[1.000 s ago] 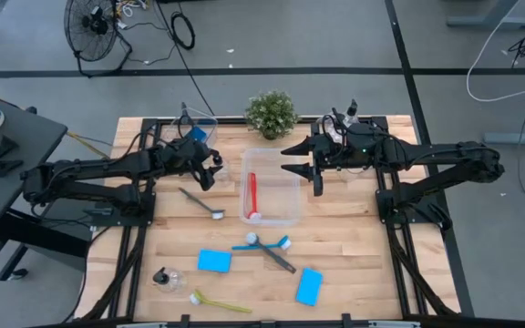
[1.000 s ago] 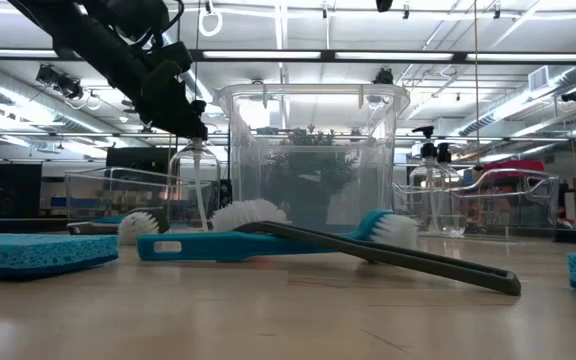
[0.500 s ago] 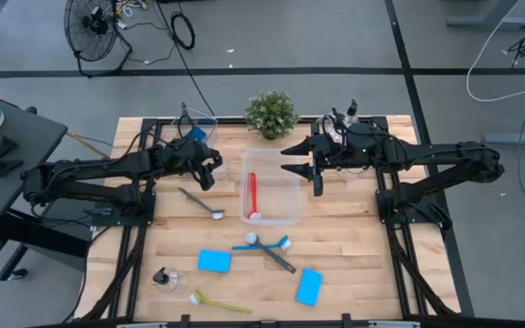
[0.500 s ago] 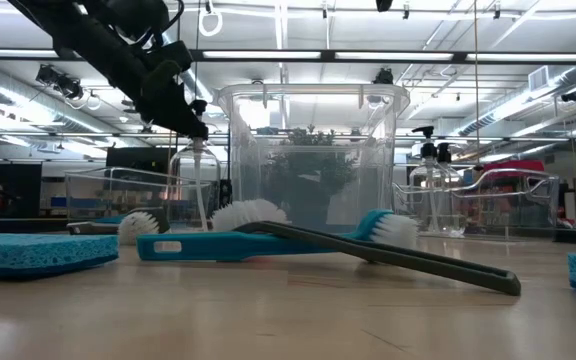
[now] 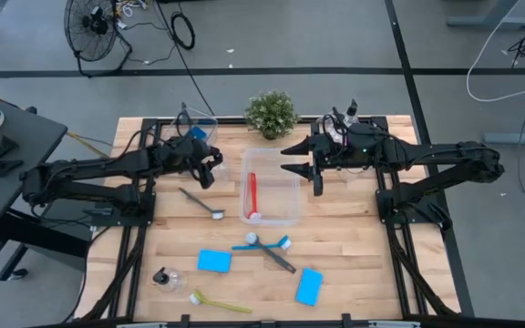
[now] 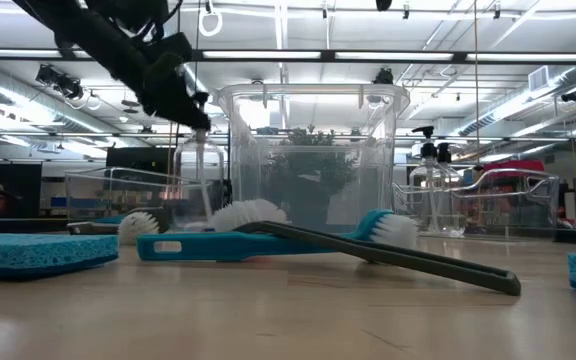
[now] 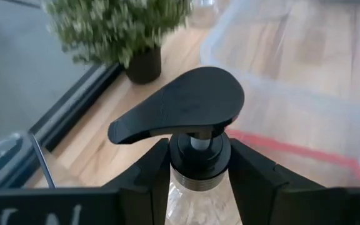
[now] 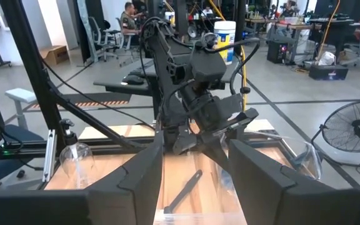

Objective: Pick & Place Kitchen Sink Supplies
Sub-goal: Put the black soap dispenser into the right transparent bin

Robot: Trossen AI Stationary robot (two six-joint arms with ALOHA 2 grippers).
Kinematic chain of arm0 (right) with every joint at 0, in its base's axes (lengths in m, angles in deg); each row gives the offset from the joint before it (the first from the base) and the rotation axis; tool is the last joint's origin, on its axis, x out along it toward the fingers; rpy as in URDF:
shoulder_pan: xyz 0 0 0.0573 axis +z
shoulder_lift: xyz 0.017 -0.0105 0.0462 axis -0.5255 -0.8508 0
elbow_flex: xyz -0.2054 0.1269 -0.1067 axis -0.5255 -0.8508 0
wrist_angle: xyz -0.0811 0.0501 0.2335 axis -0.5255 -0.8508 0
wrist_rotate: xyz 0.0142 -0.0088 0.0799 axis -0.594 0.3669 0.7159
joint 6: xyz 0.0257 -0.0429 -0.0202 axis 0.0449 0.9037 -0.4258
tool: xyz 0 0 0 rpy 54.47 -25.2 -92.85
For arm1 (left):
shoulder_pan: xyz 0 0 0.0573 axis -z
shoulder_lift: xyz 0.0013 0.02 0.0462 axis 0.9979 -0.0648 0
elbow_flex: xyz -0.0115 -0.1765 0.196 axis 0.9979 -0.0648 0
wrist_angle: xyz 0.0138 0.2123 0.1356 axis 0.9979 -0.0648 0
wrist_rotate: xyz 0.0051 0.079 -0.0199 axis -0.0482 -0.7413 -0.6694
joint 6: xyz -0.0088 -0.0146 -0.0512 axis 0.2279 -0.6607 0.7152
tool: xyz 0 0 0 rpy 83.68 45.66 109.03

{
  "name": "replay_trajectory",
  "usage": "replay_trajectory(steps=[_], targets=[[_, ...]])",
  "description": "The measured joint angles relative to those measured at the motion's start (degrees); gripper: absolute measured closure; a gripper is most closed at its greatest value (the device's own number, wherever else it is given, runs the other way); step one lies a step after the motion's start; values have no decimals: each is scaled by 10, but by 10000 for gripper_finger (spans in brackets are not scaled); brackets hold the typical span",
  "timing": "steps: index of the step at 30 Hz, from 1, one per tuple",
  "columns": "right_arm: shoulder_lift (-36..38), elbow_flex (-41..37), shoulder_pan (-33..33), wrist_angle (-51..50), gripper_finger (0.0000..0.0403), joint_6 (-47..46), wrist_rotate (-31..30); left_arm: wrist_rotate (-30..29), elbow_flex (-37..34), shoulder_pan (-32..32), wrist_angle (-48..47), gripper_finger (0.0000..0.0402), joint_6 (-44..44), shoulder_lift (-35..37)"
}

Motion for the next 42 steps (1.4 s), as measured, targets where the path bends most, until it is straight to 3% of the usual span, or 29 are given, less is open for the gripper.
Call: replay_trajectory(steps=[7,19,25,34,42], targets=[[0,0,0,36,218,0,-2,0,69,0,-49,263,-17,5],[0,0,0,109,218,22,-16,0,251,-1,-203,262,-60,5],[0,0,0,147,218,66,-84,-28,319,-1,-186,262,-58,4],[0,0,0,176,218,110,-167,-45,327,0,-110,261,-35,-15],[0,0,0,163,189,110,-181,-10,327,7,-43,260,-14,-95]])
